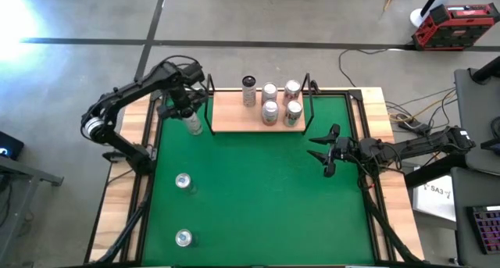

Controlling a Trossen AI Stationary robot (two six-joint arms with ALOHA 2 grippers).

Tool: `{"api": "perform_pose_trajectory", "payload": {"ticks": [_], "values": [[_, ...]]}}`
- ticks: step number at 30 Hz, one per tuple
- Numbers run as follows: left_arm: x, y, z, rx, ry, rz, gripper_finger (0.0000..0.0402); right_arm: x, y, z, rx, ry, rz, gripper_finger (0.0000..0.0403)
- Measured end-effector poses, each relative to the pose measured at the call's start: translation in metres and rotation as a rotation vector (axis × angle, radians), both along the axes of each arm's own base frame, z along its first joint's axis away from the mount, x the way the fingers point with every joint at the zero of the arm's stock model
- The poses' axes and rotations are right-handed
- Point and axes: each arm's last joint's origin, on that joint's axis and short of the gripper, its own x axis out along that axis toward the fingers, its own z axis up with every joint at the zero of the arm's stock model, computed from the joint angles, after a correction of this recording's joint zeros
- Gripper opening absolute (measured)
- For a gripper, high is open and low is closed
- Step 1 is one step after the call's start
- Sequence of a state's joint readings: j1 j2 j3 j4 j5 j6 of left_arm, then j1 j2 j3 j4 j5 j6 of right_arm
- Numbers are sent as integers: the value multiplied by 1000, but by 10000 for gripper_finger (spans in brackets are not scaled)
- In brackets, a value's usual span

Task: Place canned beverage on shelf
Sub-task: Put the black and white soda can on the shelf aligned with the other black and white soda can

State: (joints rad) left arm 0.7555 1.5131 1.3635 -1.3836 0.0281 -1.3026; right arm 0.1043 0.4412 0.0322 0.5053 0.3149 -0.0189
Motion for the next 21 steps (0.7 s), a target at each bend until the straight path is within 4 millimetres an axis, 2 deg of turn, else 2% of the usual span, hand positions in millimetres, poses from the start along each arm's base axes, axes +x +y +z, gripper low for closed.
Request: {"api": "perform_pose_trajectory", "payload": {"ticks": [7,11,21], "values": [[-4,-10,41,-11,9,-176,240,0,0,0,0,0,0,194],[1,-18,56,51,-28,-280,240,0,0,0,0,0,0,194],[17,-65,68,67,-68,-396,240,0,0,0,0,0,0,194]]}}
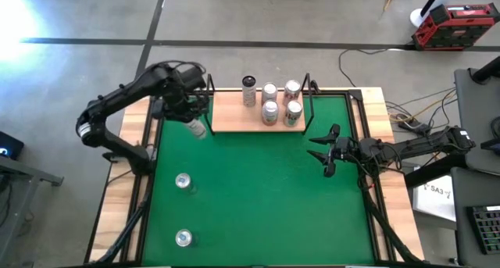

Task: Place canned beverage on shelf
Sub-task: Put the black and white soda can on the shelf aligned with the other black and white soda can

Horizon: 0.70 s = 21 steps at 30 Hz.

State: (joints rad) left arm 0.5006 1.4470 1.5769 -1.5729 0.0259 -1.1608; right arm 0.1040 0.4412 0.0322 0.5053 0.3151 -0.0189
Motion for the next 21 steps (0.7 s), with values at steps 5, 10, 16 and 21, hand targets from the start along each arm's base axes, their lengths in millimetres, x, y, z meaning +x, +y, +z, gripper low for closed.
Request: {"api": "perform_pose_trajectory", "payload": {"ticks": [5,10,16,21], "values": [[15,-29,-2,-14,4,-49,240,0,0,0,0,0,0,194],[32,-41,-8,-5,35,-84,240,0,0,0,0,0,0,194],[60,-35,-9,1,49,-171,240,0,0,0,0,1,0,194],[94,-24,-5,40,24,-290,240,0,0,0,0,0,0,194]]}}
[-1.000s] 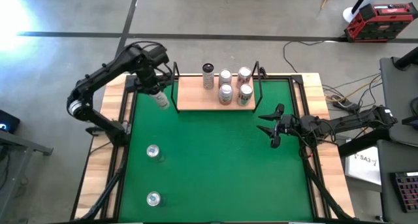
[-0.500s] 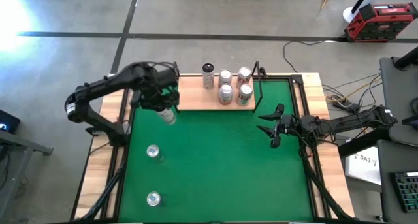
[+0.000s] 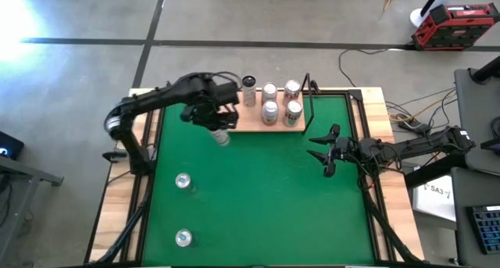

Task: Place canned beverage on shelf
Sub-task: Put the black and white soda can on the shelf aligned with the other black and white soda can

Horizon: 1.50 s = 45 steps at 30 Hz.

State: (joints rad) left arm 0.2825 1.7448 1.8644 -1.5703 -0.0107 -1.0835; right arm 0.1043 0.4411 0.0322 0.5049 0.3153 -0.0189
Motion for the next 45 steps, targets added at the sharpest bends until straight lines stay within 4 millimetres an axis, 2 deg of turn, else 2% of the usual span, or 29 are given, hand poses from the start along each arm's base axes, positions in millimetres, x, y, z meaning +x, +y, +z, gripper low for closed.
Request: {"api": "perform_pose_trajectory", "payload": {"ticks": [7,14,28,39,45], "values": [[44,16,0,77,-27,-173,240,0,0,0,0,0,0,194],[65,34,-9,103,-18,-292,240,0,0,0,0,0,0,194],[70,69,-24,125,29,-500,240,0,0,0,0,0,0,194],[71,72,-23,185,58,-650,250,0,0,0,0,0,0,194],[72,73,-20,220,62,-662,251,0,0,0,0,0,0,194]]}}
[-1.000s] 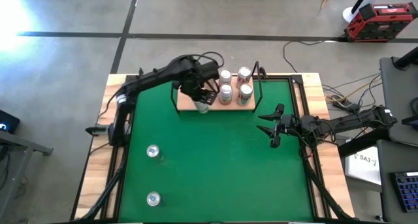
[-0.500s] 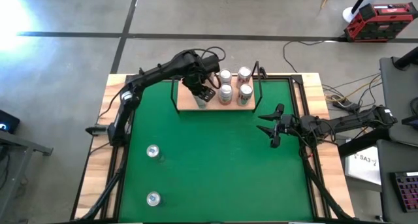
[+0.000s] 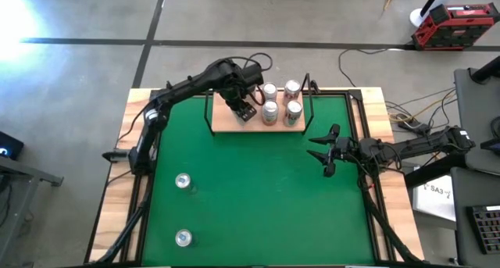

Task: Place canned beverage on shelf
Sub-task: Put the black and white soda can on the shelf aligned with the other black and white soda can

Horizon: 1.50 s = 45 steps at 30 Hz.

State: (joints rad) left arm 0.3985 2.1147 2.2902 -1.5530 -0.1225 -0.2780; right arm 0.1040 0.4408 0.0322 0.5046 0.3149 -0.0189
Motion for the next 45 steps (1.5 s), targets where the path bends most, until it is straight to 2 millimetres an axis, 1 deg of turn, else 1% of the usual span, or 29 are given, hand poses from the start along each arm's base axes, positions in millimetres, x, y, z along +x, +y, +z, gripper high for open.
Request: {"api": "perform_pose_trajectory", "payload": {"ticks": [12,19,30,33,41,45], "values": [[4,2,-8,1,3,4,254,0,0,0,0,0,0,194],[7,3,-9,12,-23,-1,265,0,0,0,0,0,0,194],[22,8,-27,12,-22,-4,268,0,0,0,0,1,0,194],[23,9,-27,17,-35,-1,268,0,0,0,0,1,0,194],[24,9,-16,15,-67,29,268,0,0,0,0,1,0,194],[25,9,-15,15,-86,43,272,0,0,0,0,2,0,194]]}}
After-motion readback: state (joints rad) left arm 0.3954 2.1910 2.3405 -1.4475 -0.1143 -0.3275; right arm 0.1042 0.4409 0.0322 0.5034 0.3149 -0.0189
